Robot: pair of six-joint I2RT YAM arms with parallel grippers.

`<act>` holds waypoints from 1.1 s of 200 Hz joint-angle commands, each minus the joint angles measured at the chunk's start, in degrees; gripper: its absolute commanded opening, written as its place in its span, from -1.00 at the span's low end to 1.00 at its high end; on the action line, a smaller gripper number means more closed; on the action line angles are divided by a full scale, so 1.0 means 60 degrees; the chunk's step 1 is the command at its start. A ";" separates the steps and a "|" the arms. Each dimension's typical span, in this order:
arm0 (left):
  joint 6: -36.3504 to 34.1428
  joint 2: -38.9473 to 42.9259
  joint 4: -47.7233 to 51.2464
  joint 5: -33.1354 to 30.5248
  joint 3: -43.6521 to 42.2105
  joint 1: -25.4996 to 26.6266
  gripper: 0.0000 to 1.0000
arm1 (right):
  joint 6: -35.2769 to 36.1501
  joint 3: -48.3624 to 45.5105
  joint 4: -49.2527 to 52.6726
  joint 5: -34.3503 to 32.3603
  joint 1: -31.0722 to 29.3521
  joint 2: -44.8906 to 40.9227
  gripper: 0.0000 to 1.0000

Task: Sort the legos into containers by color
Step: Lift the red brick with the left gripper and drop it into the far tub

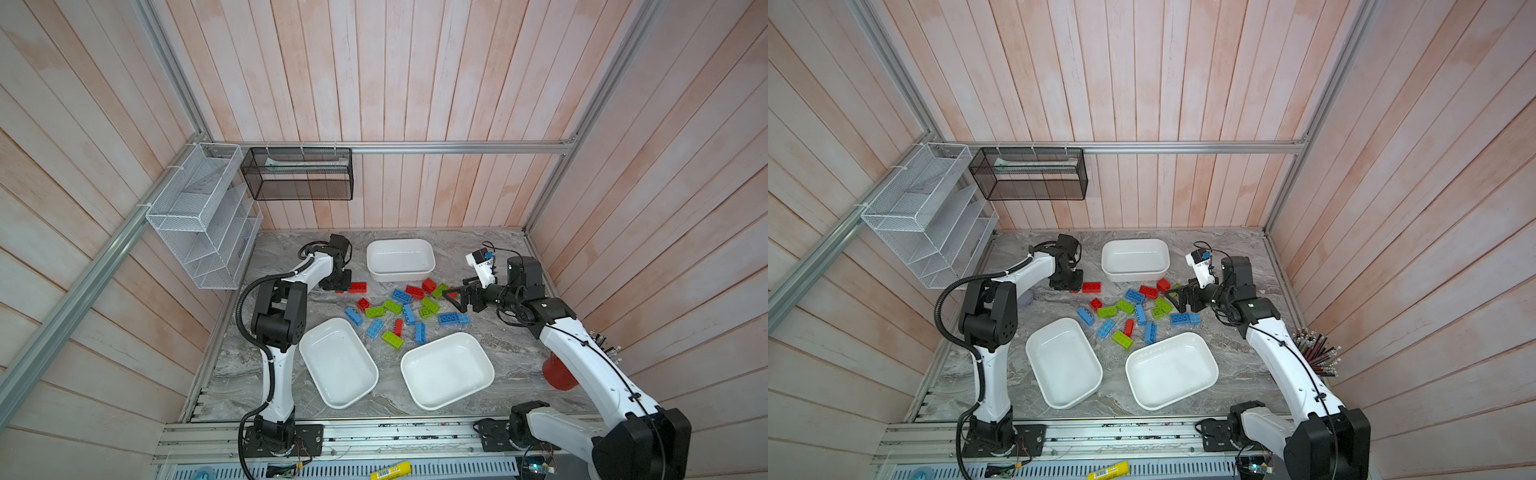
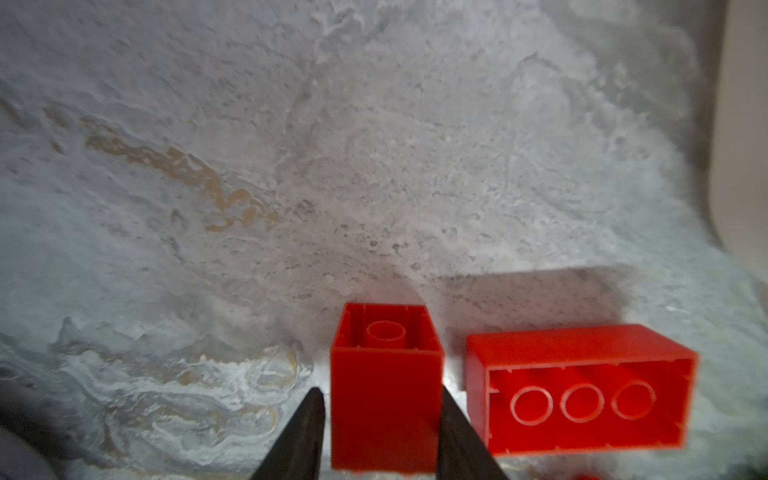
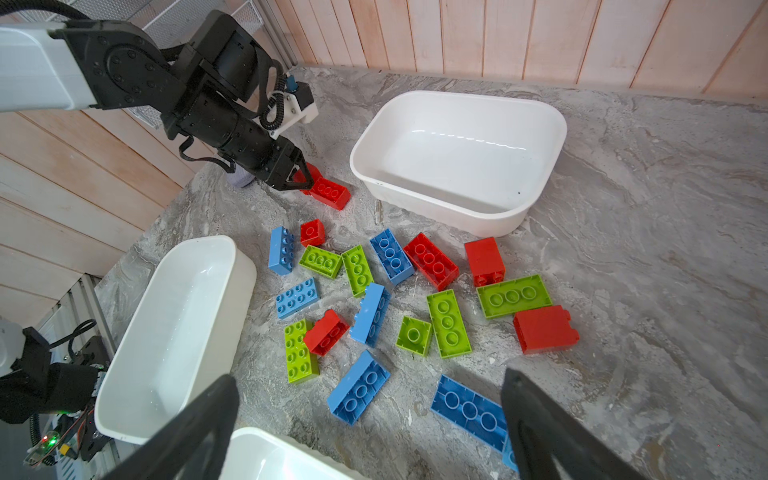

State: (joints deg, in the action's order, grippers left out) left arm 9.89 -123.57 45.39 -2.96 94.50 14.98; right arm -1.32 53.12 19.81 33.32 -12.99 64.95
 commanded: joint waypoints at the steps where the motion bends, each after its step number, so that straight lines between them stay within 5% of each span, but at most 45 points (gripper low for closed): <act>1: -0.0110 -0.0402 -0.0052 0.0184 0.0244 -0.0048 -0.13 | -0.0067 -0.0080 0.0153 0.0110 -0.0059 -0.0021 0.96; 48: -0.0127 -0.0114 0.0034 0.0056 0.0446 -0.0038 -0.47 | -0.0065 -0.0052 0.0213 0.0042 -0.0053 -0.0109 0.96; 141: 0.0787 0.1656 0.1046 0.1065 0.2031 0.0686 -0.47 | -0.0075 0.0076 -0.0171 0.0200 -0.0042 0.0331 0.96; 220: 0.1273 -0.1986 0.0656 0.2010 0.6448 0.1822 -0.47 | 0.0140 0.0664 -0.0271 -0.0026 0.0184 0.0935 0.96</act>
State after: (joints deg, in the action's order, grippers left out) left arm 16.01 -128.88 49.50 7.42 129.21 25.82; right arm -1.30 54.57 18.70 33.32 -12.69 70.06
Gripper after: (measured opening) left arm 0.342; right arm 0.980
